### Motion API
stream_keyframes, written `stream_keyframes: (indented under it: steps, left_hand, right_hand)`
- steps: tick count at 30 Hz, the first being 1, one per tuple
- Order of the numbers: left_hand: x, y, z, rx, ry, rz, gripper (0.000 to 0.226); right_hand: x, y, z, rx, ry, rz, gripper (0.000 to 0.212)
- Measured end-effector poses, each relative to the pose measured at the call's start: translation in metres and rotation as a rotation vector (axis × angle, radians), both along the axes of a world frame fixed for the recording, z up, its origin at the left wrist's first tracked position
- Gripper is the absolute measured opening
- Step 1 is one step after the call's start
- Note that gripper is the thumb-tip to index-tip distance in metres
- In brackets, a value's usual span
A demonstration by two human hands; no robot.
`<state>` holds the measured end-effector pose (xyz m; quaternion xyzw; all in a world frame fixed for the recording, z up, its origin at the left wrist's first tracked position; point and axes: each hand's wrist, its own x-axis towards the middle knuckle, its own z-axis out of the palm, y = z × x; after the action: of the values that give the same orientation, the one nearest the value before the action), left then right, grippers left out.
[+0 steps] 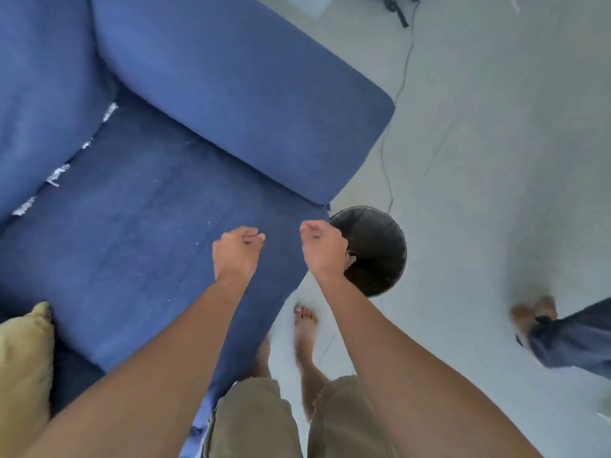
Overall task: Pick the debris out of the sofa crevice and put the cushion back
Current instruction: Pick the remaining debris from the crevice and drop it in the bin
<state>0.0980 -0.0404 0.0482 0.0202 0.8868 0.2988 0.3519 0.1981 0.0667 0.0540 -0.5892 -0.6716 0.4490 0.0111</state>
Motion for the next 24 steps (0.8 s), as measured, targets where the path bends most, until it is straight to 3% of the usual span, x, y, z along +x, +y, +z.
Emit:
stream_keyframes:
  steps: [7,14,24]
  left_hand:
    - [-0.092,-0.135,-0.002,-0.089,0.114,0.290,0.032]
    - [-0.156,-0.249,-0.024,-0.169,0.211,0.444,0.045]
    - [-0.258,-0.262,-0.078,-0.209,0.324,0.494,0.051]
  right_hand:
    - [-0.133,-0.093,-0.004,-0.057,0.132,0.378,0.015]
    - [-0.249,-0.191,-0.029,0.006,0.142,0.780,0.028]
    - [-0.375,-0.227,-0.088,0.206,0.092,1.086,0.051]
